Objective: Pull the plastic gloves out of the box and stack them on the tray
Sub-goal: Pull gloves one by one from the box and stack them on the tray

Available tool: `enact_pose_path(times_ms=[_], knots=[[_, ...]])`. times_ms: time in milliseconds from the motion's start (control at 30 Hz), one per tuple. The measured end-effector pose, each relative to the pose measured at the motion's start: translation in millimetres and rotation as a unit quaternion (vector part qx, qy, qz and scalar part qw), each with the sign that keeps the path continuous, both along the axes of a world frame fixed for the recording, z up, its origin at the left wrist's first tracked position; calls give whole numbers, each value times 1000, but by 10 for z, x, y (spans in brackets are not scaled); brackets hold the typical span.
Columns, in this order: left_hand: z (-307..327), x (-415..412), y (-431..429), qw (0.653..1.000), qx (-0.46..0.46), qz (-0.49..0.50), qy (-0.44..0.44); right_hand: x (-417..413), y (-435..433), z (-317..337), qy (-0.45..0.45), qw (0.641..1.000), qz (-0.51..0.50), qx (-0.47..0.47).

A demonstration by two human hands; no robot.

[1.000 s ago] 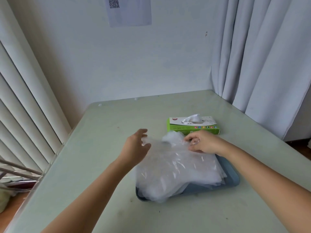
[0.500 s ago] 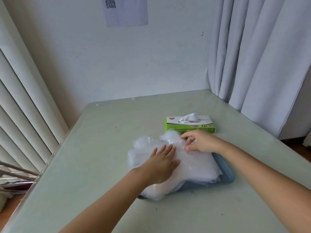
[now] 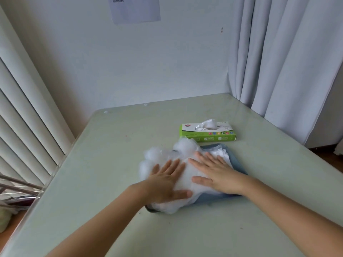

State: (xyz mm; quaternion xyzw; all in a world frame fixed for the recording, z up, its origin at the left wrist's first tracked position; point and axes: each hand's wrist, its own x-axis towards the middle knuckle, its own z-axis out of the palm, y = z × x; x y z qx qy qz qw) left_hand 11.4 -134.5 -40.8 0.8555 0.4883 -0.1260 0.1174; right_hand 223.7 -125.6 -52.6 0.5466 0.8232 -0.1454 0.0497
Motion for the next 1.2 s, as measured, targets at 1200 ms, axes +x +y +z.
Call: enact_pose_path(times_ms=[1200], knots=[[229, 794, 1644, 970, -11, 129, -204, 215, 1655, 452, 69, 974, -101, 190]])
